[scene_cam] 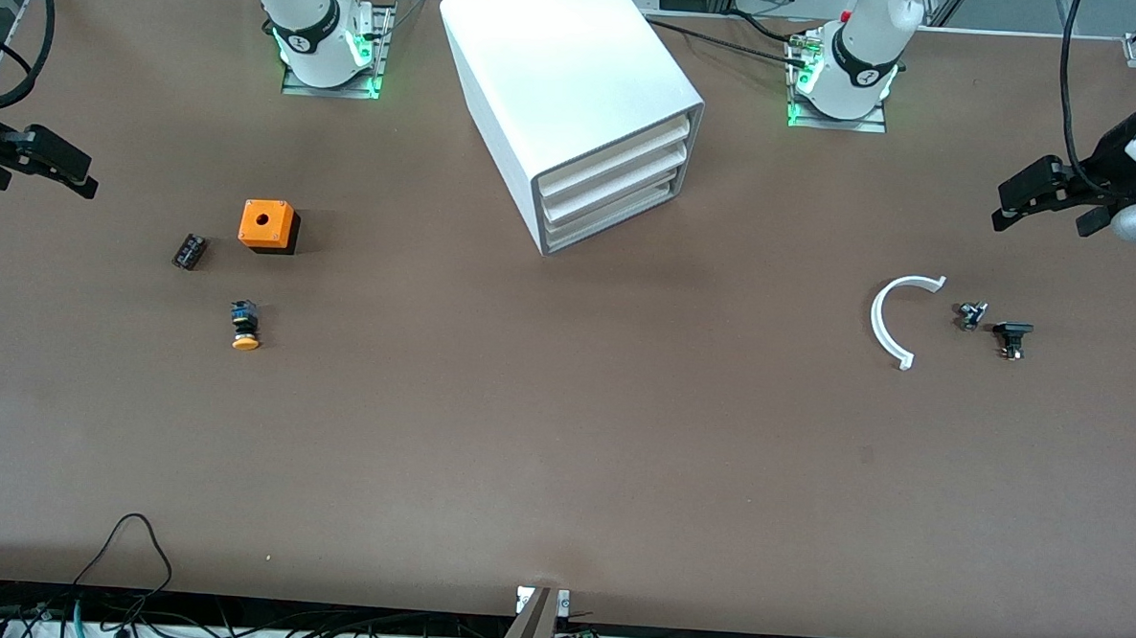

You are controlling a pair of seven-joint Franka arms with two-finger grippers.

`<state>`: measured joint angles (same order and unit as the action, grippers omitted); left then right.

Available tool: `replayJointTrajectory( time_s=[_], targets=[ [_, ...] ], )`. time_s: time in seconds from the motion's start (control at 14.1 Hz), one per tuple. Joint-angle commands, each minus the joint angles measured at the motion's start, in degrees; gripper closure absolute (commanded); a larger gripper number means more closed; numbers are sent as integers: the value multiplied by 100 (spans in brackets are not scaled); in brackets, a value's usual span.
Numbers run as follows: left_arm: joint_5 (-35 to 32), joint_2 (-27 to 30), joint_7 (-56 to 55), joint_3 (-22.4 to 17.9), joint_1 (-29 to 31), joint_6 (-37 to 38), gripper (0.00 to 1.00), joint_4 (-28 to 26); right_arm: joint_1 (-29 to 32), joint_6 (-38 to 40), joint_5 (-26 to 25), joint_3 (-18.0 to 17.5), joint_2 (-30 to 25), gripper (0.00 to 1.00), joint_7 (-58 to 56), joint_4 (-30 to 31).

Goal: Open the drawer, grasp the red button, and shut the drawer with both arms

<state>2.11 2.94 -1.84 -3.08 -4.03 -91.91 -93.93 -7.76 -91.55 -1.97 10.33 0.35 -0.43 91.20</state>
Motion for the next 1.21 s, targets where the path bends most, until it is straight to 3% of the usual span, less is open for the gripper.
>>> replayJointTrajectory(
  time_s=[0.0,1.0,1.14],
  targets=[
    [-228,-110,96,34,-27,103,0,243,-23,85,56,48,-9,0,-80,-76],
    [-168,-268,113,26,-36,164,0,340,-23,84,65,48,-9,0,-80,-68],
    [-142,-626,113,35,-36,312,0,340,-23,85,65,48,-9,0,-71,-68]
  ],
)
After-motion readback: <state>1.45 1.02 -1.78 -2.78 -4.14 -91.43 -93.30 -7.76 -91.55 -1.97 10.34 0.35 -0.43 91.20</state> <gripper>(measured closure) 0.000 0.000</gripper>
